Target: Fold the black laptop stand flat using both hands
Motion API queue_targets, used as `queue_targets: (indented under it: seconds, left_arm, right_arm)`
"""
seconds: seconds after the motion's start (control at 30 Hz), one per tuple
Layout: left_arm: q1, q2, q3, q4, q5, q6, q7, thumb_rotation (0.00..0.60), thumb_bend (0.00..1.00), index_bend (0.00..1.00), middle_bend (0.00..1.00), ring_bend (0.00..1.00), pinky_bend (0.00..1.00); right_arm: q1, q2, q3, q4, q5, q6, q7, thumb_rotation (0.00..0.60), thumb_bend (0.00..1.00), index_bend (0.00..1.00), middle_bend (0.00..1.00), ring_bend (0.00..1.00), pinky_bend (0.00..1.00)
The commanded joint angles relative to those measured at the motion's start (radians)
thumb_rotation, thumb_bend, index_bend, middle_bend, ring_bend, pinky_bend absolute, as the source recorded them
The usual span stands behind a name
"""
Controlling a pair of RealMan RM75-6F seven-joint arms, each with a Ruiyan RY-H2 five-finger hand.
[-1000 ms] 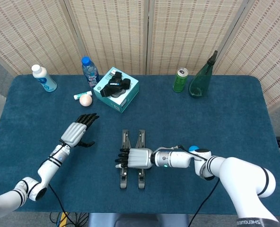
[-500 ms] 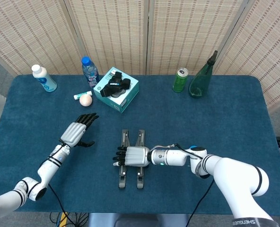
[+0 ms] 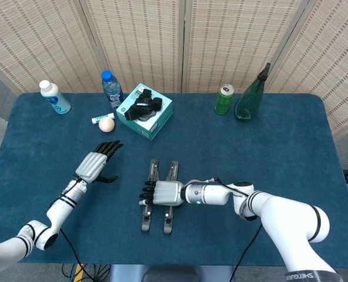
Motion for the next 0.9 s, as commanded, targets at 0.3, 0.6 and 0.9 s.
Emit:
queue_targets:
  seconds: [0.3,0.6,0.9]
  left_arm:
    - [0.001,0.002,0.0,-0.002,0.003,0.003,-0.002,0.6,0.19,0.0,0.0,0.0,0.0]
    - [0.002,-0.003,0.0,0.001,0.006,0.004,-0.005,0.6,0.19,0.0,0.0,0.0,0.0]
    - [0.0,-0.007,0.0,0.004,0.008,0.004,-0.008,0.6,0.19,0.0,0.0,0.0,0.0]
  right_arm:
    - [-0.005,-0.013,-0.005,0.022,0.015,0.014,0.017,0.6,0.24,0.02,0.25,0.0,0.0]
    - [-0.019,-0.026,-0.008,0.054,0.015,0.055,0.027,0.6,0.29,0.19,0.41,0.02,0.0]
    - [-0.04,-0.037,-0.007,0.083,0.017,0.1,0.032,0.6,0.34,0.27,0.49,0.1,0.0]
